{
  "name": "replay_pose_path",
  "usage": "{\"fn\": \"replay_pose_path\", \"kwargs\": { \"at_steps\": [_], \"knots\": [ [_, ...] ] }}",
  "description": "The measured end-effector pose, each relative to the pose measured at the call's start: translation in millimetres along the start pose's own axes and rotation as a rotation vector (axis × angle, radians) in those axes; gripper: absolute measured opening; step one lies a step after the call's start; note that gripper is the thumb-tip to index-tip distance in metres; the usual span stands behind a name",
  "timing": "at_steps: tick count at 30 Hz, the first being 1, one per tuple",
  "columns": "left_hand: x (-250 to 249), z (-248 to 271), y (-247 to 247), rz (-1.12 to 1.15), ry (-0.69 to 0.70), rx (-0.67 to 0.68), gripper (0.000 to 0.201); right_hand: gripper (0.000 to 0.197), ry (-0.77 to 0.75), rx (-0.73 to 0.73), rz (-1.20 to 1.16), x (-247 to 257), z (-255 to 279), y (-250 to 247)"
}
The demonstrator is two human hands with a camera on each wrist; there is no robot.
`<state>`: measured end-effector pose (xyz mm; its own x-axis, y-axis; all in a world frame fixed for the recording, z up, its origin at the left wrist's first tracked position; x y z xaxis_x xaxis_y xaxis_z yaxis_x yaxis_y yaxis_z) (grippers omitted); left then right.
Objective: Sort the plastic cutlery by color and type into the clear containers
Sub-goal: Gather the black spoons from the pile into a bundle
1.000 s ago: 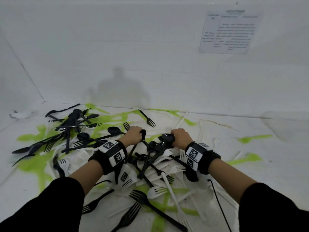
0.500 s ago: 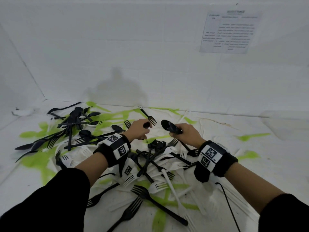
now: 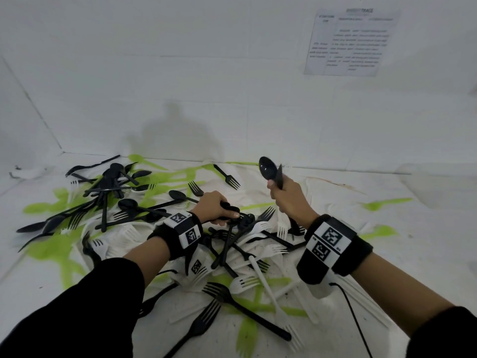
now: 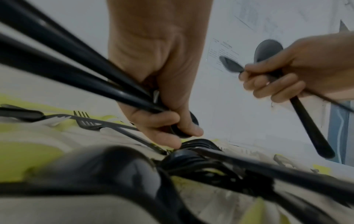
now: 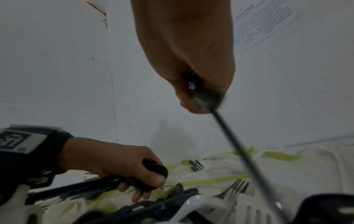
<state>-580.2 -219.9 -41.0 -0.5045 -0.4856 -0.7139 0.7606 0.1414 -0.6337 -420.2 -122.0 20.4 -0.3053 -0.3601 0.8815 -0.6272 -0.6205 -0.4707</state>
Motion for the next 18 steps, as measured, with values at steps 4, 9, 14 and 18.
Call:
{"fn": "replay_pose_path", "kwargs": {
  "at_steps": [4, 9, 14, 18],
  "knots": [
    [6.2, 0.0, -4.1, 0.058, 0.0, -0.022, 0.027, 0.038, 0.115, 0.119, 0.326, -19.3, -10.2, 17.3],
    [10.3, 8.6, -15.4, 0.131, 0.046, -0.043, 0.027, 0.033, 0.218, 0.29, 0.514, -38.6, -18.8, 41.3],
    [18.6, 16.3, -31.4, 0.021, 0.046, -0.12, 0.039, 0.023, 0.251, 0.347, 0.509, -40.6, -23.6, 39.1],
    [26.8, 19.7, -30.4, -0.089, -0.013, -0.095, 0.053, 0.021, 0.298, 0.287, 0.243, -44.0, -24.1, 30.9]
  ]
}}
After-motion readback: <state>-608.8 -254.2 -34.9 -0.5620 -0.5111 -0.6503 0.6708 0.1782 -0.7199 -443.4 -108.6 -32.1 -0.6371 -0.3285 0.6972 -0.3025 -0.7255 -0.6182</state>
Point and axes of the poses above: each hand's wrist, its own z-axis away from the middle knuckle, its own y-axis out of the palm, x = y × z, the point moved 5 cm from there along -z, towards the middle knuckle, and after that the axes turned 5 degrees about x, right-handed, at the moved point
